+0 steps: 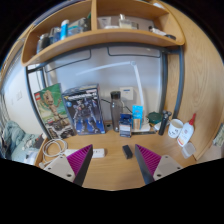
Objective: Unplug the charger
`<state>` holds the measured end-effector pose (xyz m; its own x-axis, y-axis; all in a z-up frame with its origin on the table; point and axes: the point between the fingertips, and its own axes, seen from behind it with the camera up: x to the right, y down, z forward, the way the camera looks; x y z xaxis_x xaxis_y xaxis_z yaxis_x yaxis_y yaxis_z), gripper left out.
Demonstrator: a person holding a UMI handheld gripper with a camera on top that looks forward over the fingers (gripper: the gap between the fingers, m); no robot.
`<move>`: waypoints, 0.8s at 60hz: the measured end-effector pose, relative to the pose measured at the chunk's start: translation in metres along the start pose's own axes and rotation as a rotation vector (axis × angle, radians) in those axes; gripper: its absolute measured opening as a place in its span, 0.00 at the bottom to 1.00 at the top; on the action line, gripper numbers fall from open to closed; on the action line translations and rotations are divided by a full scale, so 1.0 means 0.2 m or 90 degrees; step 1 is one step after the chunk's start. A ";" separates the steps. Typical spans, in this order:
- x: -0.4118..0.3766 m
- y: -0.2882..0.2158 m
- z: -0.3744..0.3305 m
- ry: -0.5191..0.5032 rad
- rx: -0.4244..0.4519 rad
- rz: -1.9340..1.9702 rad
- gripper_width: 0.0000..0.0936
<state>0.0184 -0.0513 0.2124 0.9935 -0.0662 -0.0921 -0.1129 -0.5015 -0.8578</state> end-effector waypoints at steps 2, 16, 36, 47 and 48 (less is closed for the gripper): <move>-0.02 0.03 -0.06 -0.002 0.007 -0.003 0.92; -0.18 0.38 -0.36 -0.003 -0.012 -0.011 0.91; -0.32 0.49 -0.55 -0.011 0.008 -0.045 0.91; -0.29 0.51 -0.55 -0.001 0.010 -0.057 0.91; -0.29 0.51 -0.55 -0.001 0.008 -0.057 0.91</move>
<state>-0.0524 -0.1933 0.1858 0.9997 -0.0201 -0.0158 -0.0236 -0.4940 -0.8691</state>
